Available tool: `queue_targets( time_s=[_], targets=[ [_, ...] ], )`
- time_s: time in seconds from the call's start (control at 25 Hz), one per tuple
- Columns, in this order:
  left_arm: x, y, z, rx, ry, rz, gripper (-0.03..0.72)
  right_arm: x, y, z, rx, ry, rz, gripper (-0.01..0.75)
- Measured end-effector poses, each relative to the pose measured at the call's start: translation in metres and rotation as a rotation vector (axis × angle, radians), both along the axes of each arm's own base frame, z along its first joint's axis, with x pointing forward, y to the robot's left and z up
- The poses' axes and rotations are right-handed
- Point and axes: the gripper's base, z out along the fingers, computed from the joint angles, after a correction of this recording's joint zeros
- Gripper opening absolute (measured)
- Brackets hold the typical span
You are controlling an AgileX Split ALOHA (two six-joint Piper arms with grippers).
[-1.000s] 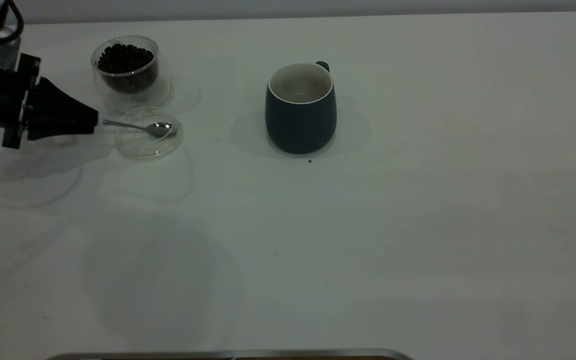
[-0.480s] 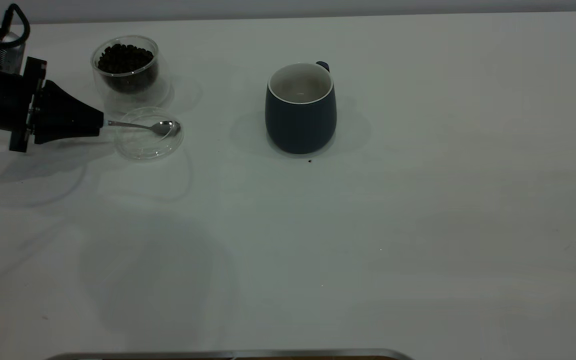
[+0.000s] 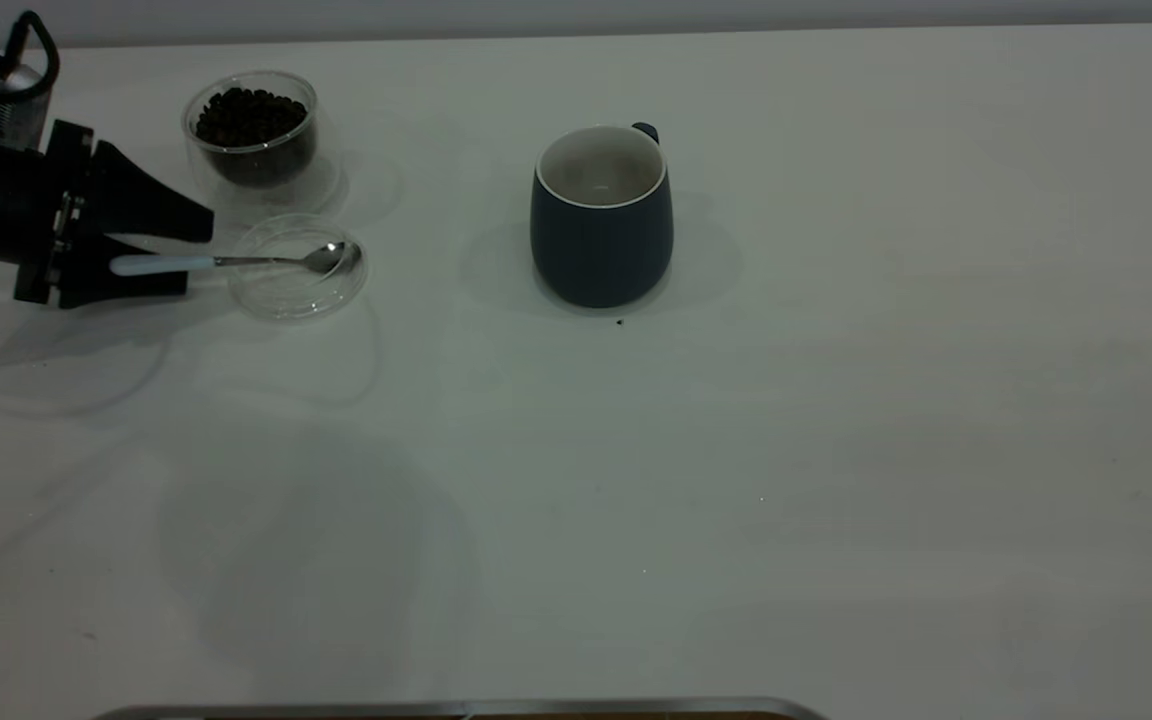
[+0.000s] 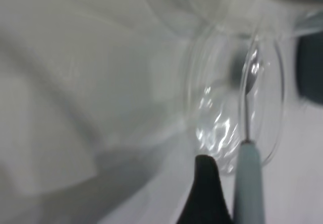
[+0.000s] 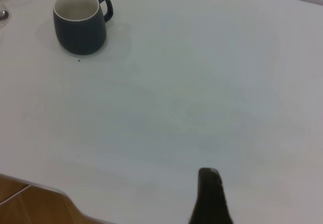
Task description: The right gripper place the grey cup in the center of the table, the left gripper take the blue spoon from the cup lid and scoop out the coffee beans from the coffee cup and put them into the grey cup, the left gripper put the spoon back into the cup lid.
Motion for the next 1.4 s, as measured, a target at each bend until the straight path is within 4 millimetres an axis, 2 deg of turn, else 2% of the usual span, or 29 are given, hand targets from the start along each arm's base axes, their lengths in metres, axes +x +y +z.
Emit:
queue_targets(
  time_s=[0.16,0.28,0.4,0.56,0.68,0.8,1.0,1.24,1.4],
  targets=[
    [0.006,0.008,0.006,0.08,0.034,-0.081,0.663,0.0,0.0,0.0,0.0,0.0,0.0,0.59],
    [0.012,0.015,0.02,0.163,0.05,-0.13,0.661,0.0,0.0,0.0,0.0,0.0,0.0,0.59],
    [0.021,0.023,0.049,0.236,0.038,-0.154,0.654,0.0,0.0,0.0,0.0,0.0,0.0,0.59],
    [0.028,0.031,0.1,0.34,0.057,-0.182,0.644,0.0,0.0,0.0,0.0,0.0,0.0,0.59],
    [0.028,0.027,0.139,0.439,0.12,-0.204,0.631,0.0,0.0,0.0,0.0,0.0,0.0,0.59],
    [0.028,0.015,0.179,0.576,0.171,-0.197,0.614,0.0,0.0,0.0,0.0,0.0,0.0,0.59],
    [0.031,-0.017,0.246,0.768,0.079,-0.144,0.593,0.0,0.0,0.0,0.0,0.0,0.0,0.59],
    [0.01,-0.071,0.314,0.847,-0.056,-0.114,0.591,0.0,0.0,0.0,0.0,0.0,0.0,0.59],
    [-0.012,-0.106,0.354,0.864,-0.15,-0.092,0.591,0.0,0.0,0.0,0.0,0.0,0.0,0.59]
  ],
)
